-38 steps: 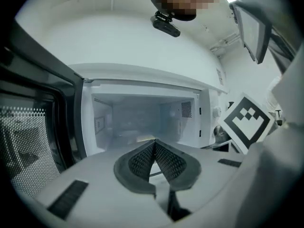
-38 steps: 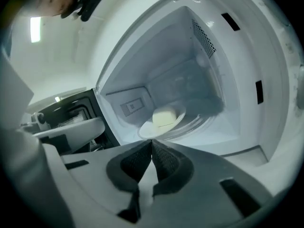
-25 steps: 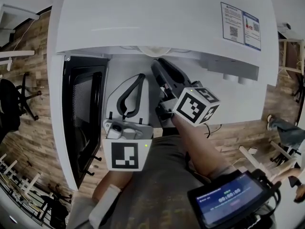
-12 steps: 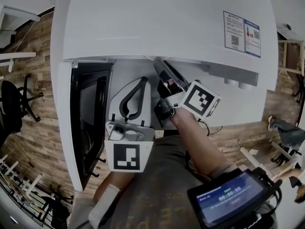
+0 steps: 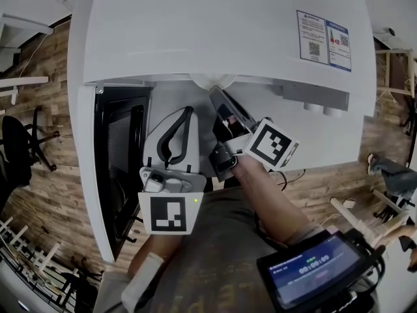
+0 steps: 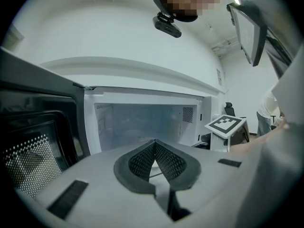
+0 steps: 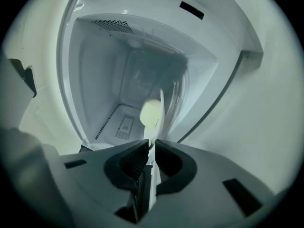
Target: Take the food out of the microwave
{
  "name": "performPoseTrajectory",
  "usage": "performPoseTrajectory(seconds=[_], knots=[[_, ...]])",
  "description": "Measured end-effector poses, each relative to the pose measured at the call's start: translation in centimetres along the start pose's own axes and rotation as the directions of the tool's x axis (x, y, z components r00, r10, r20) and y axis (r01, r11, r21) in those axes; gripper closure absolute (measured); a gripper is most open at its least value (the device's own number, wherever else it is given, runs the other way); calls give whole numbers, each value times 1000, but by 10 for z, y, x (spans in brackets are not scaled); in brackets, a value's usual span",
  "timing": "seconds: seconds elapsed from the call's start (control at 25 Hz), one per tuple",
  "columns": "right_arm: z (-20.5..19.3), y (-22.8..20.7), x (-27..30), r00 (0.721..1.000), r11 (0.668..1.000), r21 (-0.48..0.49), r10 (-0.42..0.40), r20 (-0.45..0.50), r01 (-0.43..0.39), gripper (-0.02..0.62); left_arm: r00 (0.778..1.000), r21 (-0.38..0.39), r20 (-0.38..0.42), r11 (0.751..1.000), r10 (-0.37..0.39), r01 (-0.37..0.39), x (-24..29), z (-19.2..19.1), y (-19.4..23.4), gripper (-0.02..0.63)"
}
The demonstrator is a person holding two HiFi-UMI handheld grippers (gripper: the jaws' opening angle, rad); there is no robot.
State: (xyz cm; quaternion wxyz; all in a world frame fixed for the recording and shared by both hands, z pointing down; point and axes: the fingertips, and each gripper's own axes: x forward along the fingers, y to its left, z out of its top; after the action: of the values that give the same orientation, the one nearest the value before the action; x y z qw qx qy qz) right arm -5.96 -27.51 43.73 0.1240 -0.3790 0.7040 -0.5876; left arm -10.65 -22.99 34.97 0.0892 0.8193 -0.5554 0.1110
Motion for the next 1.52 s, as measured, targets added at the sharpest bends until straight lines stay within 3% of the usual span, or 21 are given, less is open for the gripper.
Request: performPoseTrajectory(seconds=[0.36, 0.56, 0.8, 1.52], knots=[[-9, -2, -17, 1000, 999, -30, -12, 6, 12, 537, 1000, -13, 0, 1000, -21, 21, -2, -1, -7, 598], [4, -6, -10, 1000, 999, -31, -9, 20, 10, 457, 1000, -3, 5, 1000, -20, 20, 2, 3, -5, 598], [16, -10, 3, 999, 998, 59, -25, 38, 22, 466, 1000, -5, 1, 1000, -1, 1, 5, 5, 3, 598], [1, -18, -9, 999, 993, 110, -35, 19, 32, 534, 1000, -14, 0, 1000, 2, -2, -1, 2, 2, 598]])
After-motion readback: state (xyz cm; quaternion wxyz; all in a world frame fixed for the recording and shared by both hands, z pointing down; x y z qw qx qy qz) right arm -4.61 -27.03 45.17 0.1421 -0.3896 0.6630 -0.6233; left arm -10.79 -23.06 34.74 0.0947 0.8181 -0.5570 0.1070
